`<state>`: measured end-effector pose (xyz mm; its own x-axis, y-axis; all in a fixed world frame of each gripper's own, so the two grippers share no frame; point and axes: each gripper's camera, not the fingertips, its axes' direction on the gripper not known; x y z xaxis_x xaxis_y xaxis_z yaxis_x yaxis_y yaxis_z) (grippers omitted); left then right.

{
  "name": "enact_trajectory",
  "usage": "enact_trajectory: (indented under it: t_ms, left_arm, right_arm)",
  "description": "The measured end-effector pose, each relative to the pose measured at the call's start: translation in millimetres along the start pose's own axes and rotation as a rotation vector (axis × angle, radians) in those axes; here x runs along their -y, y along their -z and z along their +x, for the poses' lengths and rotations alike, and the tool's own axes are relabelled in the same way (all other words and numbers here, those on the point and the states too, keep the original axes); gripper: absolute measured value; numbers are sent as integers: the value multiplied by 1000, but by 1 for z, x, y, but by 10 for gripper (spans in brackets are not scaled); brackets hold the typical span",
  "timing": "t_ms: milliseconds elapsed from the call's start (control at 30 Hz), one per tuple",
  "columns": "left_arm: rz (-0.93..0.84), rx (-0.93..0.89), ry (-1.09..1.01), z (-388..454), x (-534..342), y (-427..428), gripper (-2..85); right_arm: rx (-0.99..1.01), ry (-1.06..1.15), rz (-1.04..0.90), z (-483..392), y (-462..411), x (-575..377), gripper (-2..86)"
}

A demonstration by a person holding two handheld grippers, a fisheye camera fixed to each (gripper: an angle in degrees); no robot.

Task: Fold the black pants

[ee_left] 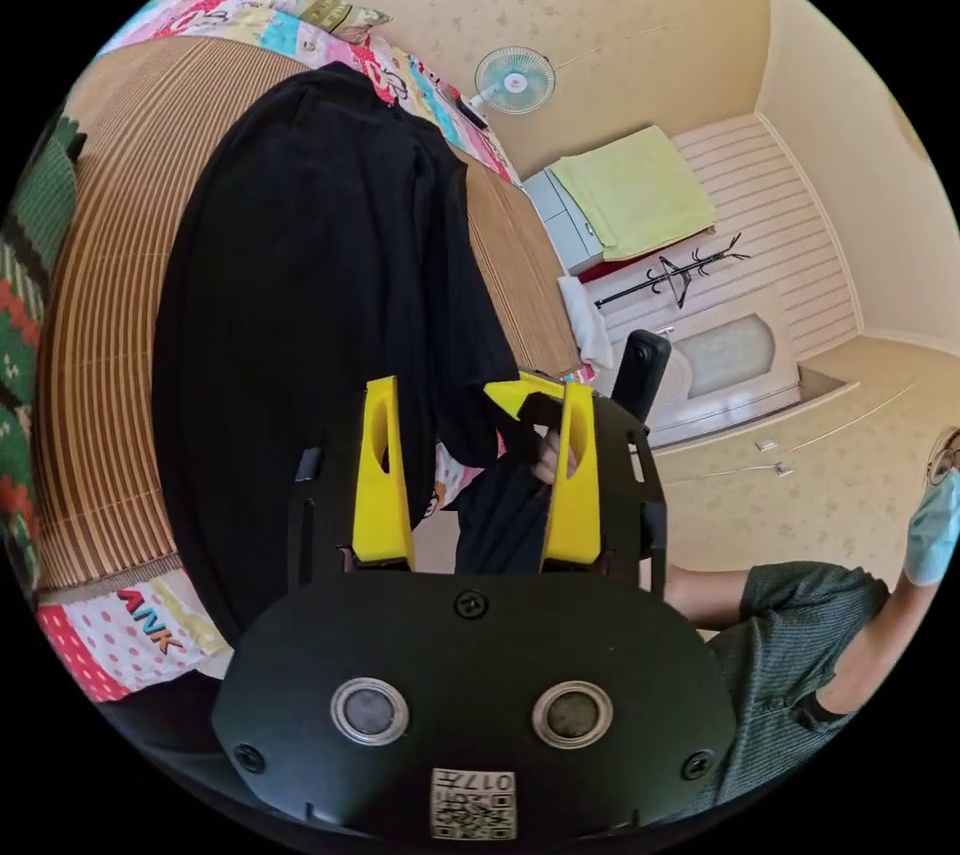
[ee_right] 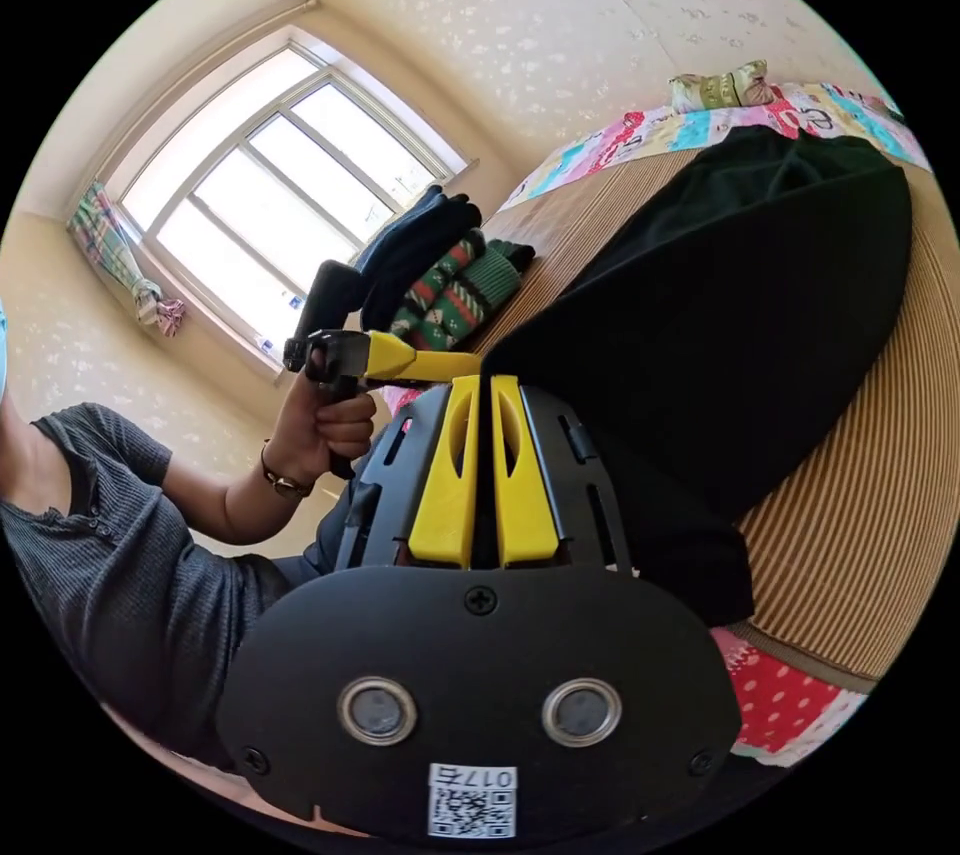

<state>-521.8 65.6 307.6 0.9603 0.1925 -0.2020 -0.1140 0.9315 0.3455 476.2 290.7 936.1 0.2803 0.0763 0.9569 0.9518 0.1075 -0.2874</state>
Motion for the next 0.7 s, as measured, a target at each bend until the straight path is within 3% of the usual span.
enact_trajectory:
  t_ms: [133, 233, 300, 433, 533, 600, 667, 700]
  left_arm:
    - [-1, 53, 26, -6, 12, -5, 196]
    - [-59, -28, 21, -12, 25, -22, 119]
    - [-121, 17, -35, -8, 28, -38, 68]
    - [-140, -61, -91, 1, 20, -40, 50]
    - [-102, -99, -76, 6, 12, -34, 46]
    - [-95, -115, -80, 19, 9, -35, 44]
    - [-84, -143, -99, 36, 7, -37, 44]
    - [-75, -157, -112, 50, 6, -40, 44]
  right_arm:
    - [48, -61, -3, 11, -25, -12, 30]
    - [44, -29, -80, 8, -41, -16, 37]
    - [48, 18, -128, 7, -47, -15, 43]
    - [306, 150, -360, 33, -46, 6, 41]
    - [435, 183, -257, 75, -8, 41, 30]
    - [239, 60, -131, 114, 13, 76, 38]
    - [-176, -270, -8, 175, 31, 126, 98]
    - [-259, -362, 26, 189, 35, 136, 122]
